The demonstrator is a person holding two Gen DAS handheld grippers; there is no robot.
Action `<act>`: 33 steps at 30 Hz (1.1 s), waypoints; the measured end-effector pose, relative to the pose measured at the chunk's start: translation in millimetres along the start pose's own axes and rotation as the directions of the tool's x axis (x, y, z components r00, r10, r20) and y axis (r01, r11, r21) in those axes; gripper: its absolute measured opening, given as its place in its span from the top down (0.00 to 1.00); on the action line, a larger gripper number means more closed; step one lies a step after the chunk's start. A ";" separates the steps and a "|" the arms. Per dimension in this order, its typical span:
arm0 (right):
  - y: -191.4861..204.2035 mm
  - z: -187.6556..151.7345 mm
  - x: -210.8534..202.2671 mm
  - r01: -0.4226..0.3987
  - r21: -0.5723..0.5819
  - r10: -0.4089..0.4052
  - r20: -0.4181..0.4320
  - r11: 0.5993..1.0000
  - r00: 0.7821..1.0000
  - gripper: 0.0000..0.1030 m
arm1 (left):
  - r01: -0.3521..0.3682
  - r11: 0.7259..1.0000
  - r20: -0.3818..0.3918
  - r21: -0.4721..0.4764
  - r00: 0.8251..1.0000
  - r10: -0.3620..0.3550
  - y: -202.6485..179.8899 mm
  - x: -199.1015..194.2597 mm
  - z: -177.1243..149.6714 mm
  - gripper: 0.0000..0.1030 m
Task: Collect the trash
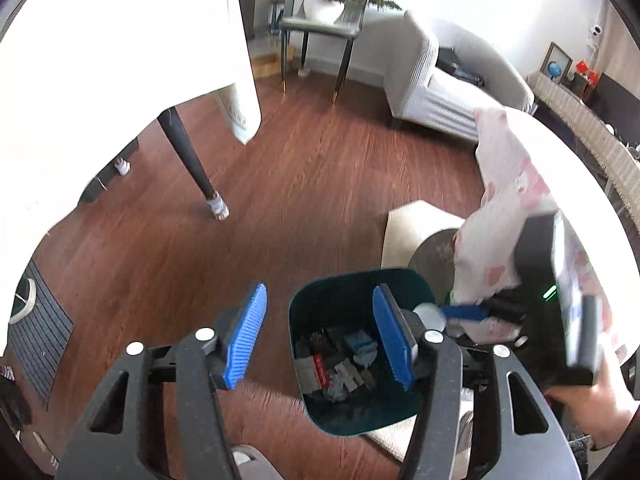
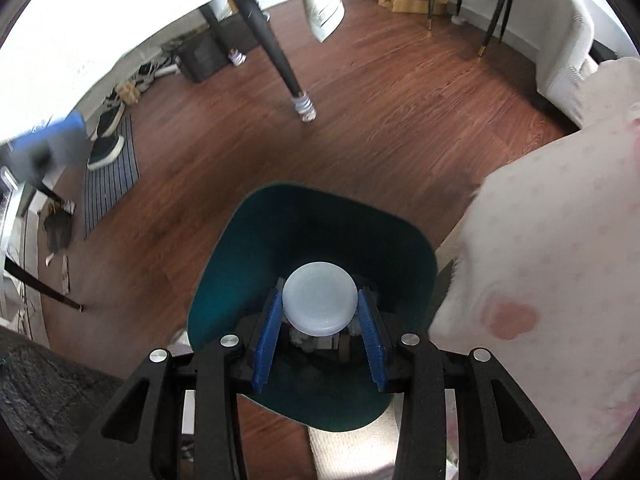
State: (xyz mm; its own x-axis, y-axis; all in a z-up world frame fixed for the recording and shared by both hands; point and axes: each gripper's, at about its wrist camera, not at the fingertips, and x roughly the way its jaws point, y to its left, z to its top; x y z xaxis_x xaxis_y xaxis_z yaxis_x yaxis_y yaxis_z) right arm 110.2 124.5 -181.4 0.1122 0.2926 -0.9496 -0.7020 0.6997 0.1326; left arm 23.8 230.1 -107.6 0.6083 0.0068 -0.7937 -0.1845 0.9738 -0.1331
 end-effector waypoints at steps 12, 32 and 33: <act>11.0 -14.4 33.6 0.012 -0.073 -0.020 -0.110 0.997 0.994 0.62 | -0.019 0.999 0.139 0.049 0.990 0.012 -15.6 -40.8 18.6 0.63; -6.9 -14.2 5.0 0.002 -0.077 -0.005 -0.033 0.997 0.999 0.46 | -0.028 0.992 0.258 0.119 0.966 -0.004 -53.9 -74.6 43.1 0.62; -6.9 -12.6 -2.0 0.001 -0.075 -0.002 -0.006 0.997 1.000 0.46 | -0.027 0.992 0.264 0.121 0.965 -0.005 -55.2 -76.1 44.2 0.60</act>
State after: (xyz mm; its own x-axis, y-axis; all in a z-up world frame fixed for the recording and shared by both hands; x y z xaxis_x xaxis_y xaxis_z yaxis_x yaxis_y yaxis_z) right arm 106.0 110.9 -184.0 0.1090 0.2872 -0.9517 -0.7530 0.6489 0.1096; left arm 21.8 185.8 -13.7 0.7915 0.0613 -0.6081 -0.1066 0.9935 -0.0386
